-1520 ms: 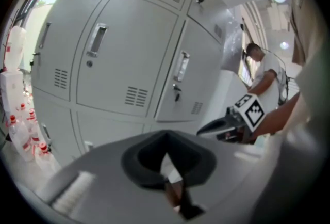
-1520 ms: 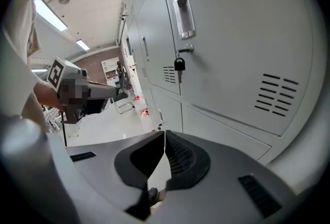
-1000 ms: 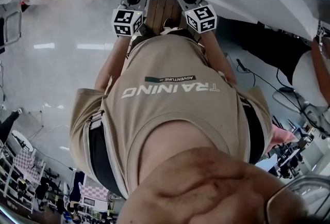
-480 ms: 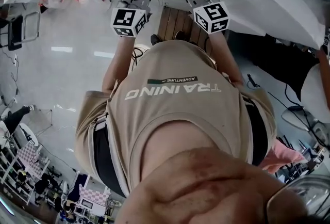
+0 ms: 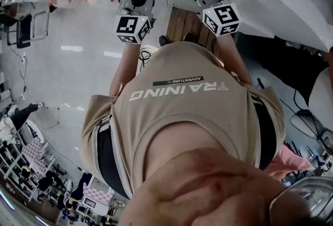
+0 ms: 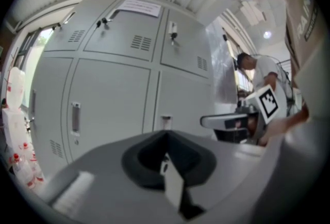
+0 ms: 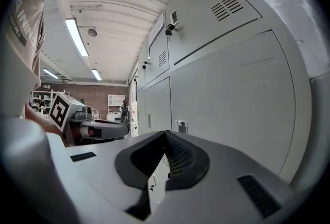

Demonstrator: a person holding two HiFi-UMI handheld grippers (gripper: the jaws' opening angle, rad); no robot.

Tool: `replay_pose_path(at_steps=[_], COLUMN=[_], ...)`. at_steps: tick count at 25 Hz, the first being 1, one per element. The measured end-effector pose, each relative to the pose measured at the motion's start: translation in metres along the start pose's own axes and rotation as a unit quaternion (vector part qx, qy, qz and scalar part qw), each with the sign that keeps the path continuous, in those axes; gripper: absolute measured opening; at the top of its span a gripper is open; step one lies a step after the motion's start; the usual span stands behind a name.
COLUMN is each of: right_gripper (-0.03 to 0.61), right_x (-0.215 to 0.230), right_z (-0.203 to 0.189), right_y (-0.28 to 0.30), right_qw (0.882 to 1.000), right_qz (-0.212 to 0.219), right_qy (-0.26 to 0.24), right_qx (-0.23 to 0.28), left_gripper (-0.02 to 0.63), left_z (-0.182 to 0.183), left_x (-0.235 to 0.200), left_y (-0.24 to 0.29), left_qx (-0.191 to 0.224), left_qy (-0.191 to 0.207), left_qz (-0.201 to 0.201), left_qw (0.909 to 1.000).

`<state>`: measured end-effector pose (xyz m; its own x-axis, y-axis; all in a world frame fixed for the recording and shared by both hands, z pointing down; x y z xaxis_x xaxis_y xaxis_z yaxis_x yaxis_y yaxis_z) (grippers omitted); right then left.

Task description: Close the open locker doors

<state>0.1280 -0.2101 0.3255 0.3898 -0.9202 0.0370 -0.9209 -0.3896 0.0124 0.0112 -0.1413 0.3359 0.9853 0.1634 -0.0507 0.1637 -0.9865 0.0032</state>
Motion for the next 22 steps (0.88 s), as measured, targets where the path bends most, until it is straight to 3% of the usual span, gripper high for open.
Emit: replay_pose_path(at_steps=[5,9,13,17,22], right_gripper=[0.014,0.014,0.014,0.014,0.014], right_x=[0.002,0.002,-0.002,0.0,0.002], right_z=[-0.01,-0.014,-0.008,-0.003,-0.006], right_y=[-0.009,-0.014,-0.014,-0.019,-0.027], right_qw=[1.0,1.0,1.0,0.999,1.0], right_qz=[0.01,0.011,0.012,0.005,-0.003], right_qy=[-0.007,-0.01,-0.022,-0.03,-0.027], right_qx=[-0.014,-0.019,-0.012,-0.01,-0.014], left_gripper=[0.0,0.0,0.0,0.0,0.0], left_z=[-0.012,-0.005,0.009,0.006,-0.008], left_x=[0.0,-0.001,-0.003,0.011,0.014], left_y=[-0.008,-0.01,-0.009,-0.006,-0.004], left_qx=[-0.014,-0.002,0.015,0.005,0.008], left_qy=[-0.008,-0.003,0.02,0.052,-0.018], left_qz=[0.011,0.016,0.02,-0.001,-0.01], left_qw=[0.9998,0.9999,0.9995,0.9986,0.9998])
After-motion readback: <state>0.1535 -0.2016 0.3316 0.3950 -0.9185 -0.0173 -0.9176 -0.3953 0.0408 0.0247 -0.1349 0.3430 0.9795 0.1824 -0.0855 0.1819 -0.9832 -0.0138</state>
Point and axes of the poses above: the fingertips, and each gripper's own axes: y forward along the fingers, x to its right, z out of its top, the point moved 2 cm from there along -y, backward along the fingers, and after that the axes turned 5 degrees about x, right-handed, at the moved point
